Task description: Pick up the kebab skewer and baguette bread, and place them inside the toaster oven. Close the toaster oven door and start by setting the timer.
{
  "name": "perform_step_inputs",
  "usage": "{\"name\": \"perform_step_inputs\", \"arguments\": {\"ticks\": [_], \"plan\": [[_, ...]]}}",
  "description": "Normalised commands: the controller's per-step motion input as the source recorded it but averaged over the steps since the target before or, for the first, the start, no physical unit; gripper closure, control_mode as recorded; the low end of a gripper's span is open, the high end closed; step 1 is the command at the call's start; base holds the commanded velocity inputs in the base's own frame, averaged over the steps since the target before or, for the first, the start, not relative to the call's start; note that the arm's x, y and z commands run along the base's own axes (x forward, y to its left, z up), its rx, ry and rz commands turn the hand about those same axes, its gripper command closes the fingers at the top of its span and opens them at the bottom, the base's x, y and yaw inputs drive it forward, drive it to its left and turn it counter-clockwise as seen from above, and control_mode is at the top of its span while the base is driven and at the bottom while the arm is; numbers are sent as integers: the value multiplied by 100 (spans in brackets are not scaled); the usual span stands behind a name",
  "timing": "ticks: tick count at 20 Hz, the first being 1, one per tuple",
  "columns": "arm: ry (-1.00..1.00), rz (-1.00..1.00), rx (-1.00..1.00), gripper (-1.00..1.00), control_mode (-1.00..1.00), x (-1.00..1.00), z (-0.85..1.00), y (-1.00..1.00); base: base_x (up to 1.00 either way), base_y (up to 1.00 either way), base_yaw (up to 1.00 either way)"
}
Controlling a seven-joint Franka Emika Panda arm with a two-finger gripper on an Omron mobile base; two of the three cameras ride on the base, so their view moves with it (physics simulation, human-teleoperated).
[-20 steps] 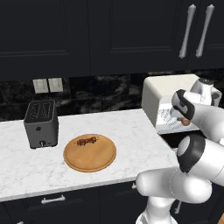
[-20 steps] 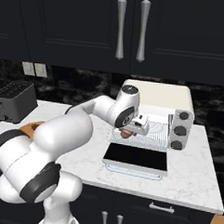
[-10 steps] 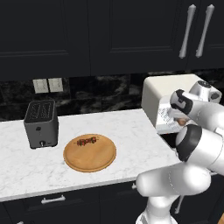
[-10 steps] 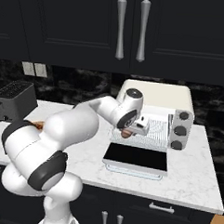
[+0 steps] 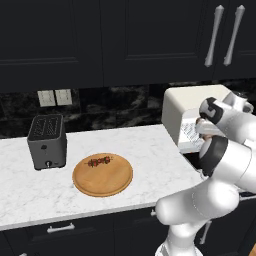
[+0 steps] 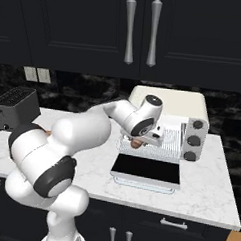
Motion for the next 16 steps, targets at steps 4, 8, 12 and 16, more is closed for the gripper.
{"name": "perform_step_inputs", "arguments": {"ticks": [4, 8, 12, 16], "plan": [[-1, 0, 0, -100, -100, -47, -47, 6, 0, 0, 0], [-2, 0, 0, -100, -100, -21, -17, 0, 0, 0, 0], [0, 0, 0, -100, -100, -8, 15, 0, 0, 0, 0], [0, 0, -1, -100, -100, -23, 39, 1, 0, 0, 0]]}}
